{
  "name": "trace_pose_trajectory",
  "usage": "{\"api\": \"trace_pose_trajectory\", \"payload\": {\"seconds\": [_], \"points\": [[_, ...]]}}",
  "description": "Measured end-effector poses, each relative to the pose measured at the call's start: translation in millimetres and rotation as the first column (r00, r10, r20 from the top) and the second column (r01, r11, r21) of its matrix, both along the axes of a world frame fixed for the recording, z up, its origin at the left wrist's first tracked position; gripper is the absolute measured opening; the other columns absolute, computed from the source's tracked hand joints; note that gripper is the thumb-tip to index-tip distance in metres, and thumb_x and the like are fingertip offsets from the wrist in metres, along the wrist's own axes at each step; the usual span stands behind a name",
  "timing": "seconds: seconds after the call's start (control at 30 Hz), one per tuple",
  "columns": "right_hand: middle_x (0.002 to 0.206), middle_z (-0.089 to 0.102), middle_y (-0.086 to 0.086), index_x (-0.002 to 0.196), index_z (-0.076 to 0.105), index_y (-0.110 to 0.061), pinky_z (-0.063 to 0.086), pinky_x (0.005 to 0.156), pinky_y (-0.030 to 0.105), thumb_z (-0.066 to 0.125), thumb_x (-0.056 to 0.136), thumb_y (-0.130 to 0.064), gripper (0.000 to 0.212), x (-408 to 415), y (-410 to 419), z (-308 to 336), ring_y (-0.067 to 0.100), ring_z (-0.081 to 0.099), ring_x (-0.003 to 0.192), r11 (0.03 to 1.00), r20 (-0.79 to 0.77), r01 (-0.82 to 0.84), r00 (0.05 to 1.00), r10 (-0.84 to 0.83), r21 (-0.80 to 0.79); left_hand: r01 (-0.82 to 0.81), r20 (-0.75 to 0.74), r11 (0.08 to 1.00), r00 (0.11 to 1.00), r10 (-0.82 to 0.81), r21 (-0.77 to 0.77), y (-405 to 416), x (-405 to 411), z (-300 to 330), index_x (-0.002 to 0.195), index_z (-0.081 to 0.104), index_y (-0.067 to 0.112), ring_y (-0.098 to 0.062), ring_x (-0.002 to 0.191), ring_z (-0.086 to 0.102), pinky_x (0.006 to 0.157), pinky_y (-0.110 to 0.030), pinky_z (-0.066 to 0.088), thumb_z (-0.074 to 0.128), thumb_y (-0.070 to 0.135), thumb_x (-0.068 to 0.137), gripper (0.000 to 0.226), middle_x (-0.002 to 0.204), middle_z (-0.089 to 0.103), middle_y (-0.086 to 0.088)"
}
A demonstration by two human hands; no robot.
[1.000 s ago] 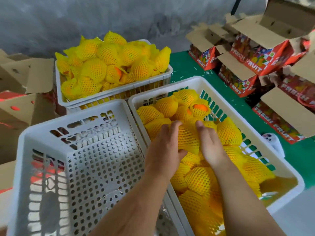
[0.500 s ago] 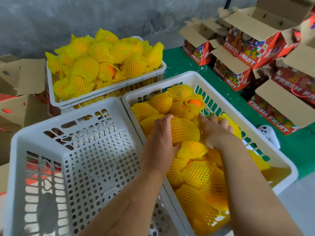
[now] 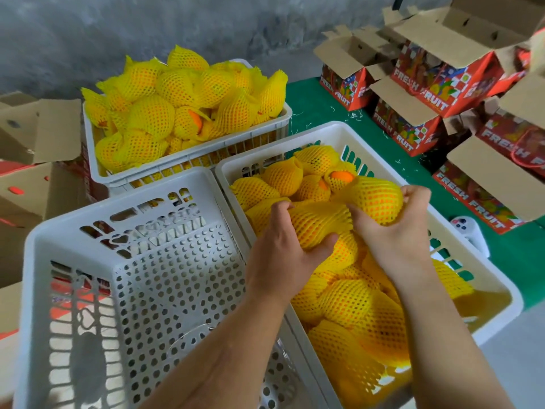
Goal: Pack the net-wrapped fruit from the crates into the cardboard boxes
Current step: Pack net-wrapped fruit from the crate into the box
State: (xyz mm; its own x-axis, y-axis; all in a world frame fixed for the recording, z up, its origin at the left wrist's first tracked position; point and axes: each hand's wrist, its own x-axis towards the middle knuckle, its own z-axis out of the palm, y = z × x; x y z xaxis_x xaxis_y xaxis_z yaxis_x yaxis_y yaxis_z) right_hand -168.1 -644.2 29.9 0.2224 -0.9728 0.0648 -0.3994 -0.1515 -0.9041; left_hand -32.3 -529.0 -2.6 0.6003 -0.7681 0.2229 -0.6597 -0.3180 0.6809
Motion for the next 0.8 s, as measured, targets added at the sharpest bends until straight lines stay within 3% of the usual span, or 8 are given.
{"api": "trace_pose_trajectory", "payload": {"seconds": [0.07, 0.17, 0.3, 0.4, 0.47, 0.57, 0.7, 0.8], "points": [[0.086, 0.072, -0.006, 0.115, 0.046, -0.035, 0.057, 0.054, 0.03, 0.074, 0.071, -0.072, 0.063, 7, 29, -5, 0.021, 0.071, 0.07, 0.944, 0.327, -0.021, 0.941, -0.093, 0.33, -0.011, -0.036, 1.0, 0.999, 0.011, -0.012, 1, -1, 1, 0.137, 0.032, 0.028, -0.019, 0.096, 0.068, 0.055, -0.017, 0.043, 0.056, 0.085, 0.08, 0.085, 0.123, 0.063, 0.005], [0.08, 0.066, -0.001, 0.128, 0.065, -0.022, 0.048, 0.052, 0.024, 0.058, 0.078, -0.081, 0.078, 23, 54, -21, 0.016, 0.054, 0.06, 0.659, 0.582, -0.314, 0.779, -0.232, 0.683, -0.024, -0.083, 0.999, 0.996, 0.02, -0.046, 2, -2, 3, 0.138, 0.028, 0.031, -0.021, 0.099, 0.068, 0.066, -0.037, 0.058, 0.047, 0.084, 0.084, 0.078, 0.126, 0.063, 0.004], [0.065, 0.054, 0.008, 0.1, 0.072, -0.018, 0.035, 0.048, 0.028, 0.042, 0.081, -0.09, 0.08, 25, 37, -30, 0.02, 0.046, 0.051, 0.778, 0.52, -0.249, 0.847, -0.114, 0.576, -0.021, -0.101, 0.999, 0.995, 0.016, -0.048, 2, -2, 8, 0.14, 0.027, 0.033, -0.022, 0.098, 0.068, 0.067, -0.041, 0.06, 0.04, 0.087, 0.084, 0.079, 0.124, 0.063, 0.007], [0.058, 0.053, 0.008, 0.083, 0.068, -0.018, 0.039, 0.045, 0.025, 0.038, 0.076, -0.096, 0.084, 26, 36, -31, 0.021, 0.048, 0.05, 0.764, 0.518, -0.293, 0.853, -0.064, 0.576, -0.025, -0.099, 0.998, 0.995, 0.02, -0.055, 4, -3, 8, 0.136, 0.029, 0.035, -0.023, 0.089, 0.07, 0.059, -0.034, 0.057, 0.039, 0.092, 0.079, 0.082, 0.106, 0.057, 0.017], [0.072, 0.068, 0.009, 0.095, 0.073, -0.015, 0.051, 0.052, 0.027, 0.035, 0.081, -0.093, 0.087, 27, 42, -29, 0.024, 0.059, 0.06, 0.768, 0.578, -0.357, 0.816, -0.02, 0.531, -0.04, -0.135, 0.998, 0.99, 0.033, -0.053, 5, -2, 9, 0.135, 0.03, 0.036, -0.026, 0.089, 0.071, 0.062, -0.039, 0.059, 0.041, 0.095, 0.074, 0.085, 0.103, 0.057, 0.017], [0.116, 0.074, 0.01, 0.132, 0.065, -0.015, 0.06, 0.081, 0.038, 0.033, 0.093, -0.079, 0.082, 23, 55, -18, 0.025, 0.073, 0.099, 0.812, 0.663, -0.406, 0.748, 0.031, 0.42, -0.006, -0.297, 0.992, 0.954, -0.032, -0.123, 14, -1, 15, 0.136, 0.035, 0.033, -0.022, 0.093, 0.071, 0.07, -0.045, 0.061, 0.056, 0.087, 0.072, 0.087, 0.105, 0.065, 0.012], [0.122, 0.071, 0.011, 0.144, 0.053, -0.011, 0.059, 0.078, 0.034, 0.041, 0.098, -0.069, 0.075, 26, 94, 9, 0.021, 0.072, 0.099, 0.801, 0.703, -0.523, 0.685, 0.19, 0.293, -0.122, -0.55, 0.923, 0.829, -0.107, -0.365, 58, 1, 33, 0.131, 0.05, 0.026, -0.004, 0.095, 0.07, 0.075, -0.028, 0.06, 0.063, 0.068, 0.079, 0.068, 0.109, 0.07, 0.016], [0.141, 0.061, 0.013, 0.149, 0.047, -0.021, 0.055, 0.095, 0.052, 0.039, 0.1, -0.068, 0.068, 42, 143, 27, 0.034, 0.062, 0.125, 0.783, 0.682, -0.588, 0.659, 0.318, 0.203, -0.222, -0.618, 0.892, 0.782, -0.078, -0.394, 118, 4, 45, 0.138, 0.048, 0.009, -0.021, 0.106, 0.068, 0.083, -0.037, 0.059, 0.049, 0.088, 0.079, 0.098, 0.12, 0.067, -0.003]]}}
